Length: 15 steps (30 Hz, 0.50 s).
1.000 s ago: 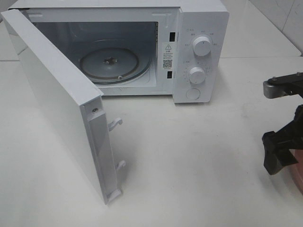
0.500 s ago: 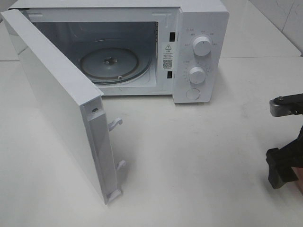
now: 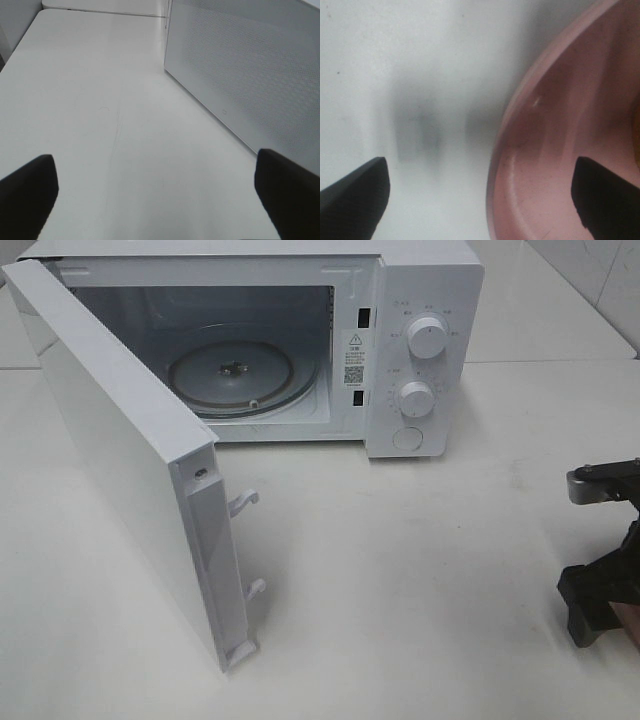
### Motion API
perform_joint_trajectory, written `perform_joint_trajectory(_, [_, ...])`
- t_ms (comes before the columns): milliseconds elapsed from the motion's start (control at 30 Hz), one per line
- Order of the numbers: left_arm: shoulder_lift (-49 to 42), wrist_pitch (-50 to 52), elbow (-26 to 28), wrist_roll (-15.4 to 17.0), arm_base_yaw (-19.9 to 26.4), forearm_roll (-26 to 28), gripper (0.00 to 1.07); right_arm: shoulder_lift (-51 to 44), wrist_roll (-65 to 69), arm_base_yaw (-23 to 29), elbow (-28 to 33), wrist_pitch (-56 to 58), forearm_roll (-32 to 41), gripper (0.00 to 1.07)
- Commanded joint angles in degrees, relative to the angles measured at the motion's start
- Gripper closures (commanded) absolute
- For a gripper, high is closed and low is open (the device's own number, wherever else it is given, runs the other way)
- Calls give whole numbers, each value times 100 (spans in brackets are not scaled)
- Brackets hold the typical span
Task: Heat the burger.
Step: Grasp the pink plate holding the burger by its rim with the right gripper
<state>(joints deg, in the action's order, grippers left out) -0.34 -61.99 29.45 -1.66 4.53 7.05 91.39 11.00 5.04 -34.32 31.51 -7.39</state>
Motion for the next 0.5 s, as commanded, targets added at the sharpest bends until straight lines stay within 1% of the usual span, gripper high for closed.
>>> perform_joint_trajectory(33, [-80, 69, 6, 0, -23, 46, 6, 11, -23, -69, 11, -92, -52, 15])
perform_joint_trajectory(233, [-80, 69, 6, 0, -23, 46, 6, 17, -23, -69, 69, -189, -34, 16])
perform_joint_trajectory(367, [-80, 69, 6, 0, -23, 46, 6, 275, -23, -69, 80, -195, 17, 18])
perform_joint_trajectory(500, [-80, 69, 6, 0, -23, 46, 6, 338, -17, -63, 80, -223, 17, 20])
